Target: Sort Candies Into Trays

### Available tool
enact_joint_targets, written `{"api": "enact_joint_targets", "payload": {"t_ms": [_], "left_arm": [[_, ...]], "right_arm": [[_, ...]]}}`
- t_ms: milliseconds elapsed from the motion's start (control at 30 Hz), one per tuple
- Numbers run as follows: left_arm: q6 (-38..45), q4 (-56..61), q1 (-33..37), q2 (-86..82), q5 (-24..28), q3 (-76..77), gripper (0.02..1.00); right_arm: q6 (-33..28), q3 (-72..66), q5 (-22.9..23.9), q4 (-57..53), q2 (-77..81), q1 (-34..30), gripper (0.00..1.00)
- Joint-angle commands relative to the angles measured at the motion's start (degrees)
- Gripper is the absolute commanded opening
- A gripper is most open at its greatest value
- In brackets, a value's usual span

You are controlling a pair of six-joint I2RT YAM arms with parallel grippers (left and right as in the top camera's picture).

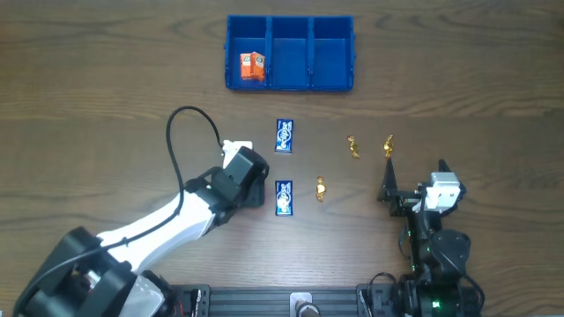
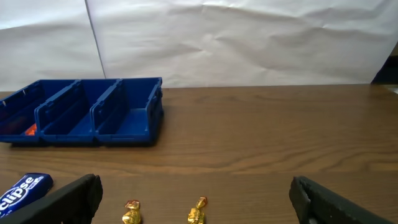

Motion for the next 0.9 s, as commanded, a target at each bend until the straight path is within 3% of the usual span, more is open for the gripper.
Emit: {"api": "enact_joint_targets", "payload": {"t_ms": [33, 267, 700, 900], "left_arm": [[-0.8, 1.0, 0.0, 2.9, -0.7, 0.2, 0.669], [-0.6, 1.7, 0.0, 5.0, -2.5, 0.7, 0.625], [-0.9, 1.9, -0.4, 6.8, -2.7, 1.7, 0.36], [-0.9, -0.4, -0.7, 6.0, -3.7, 5.3, 0.34]], "right_arm": [[-0.5, 0.0, -0.3, -0.5, -0.4, 0.3, 0.998], [-0.5, 0.0, -0.3, -0.5, -0.4, 0.3, 0.998], [-0.5, 0.0, -0.3, -0.5, -0.4, 0.3, 0.998], [-0.5, 0.0, -0.3, -0.5, -0.4, 0.3, 0.996]]}}
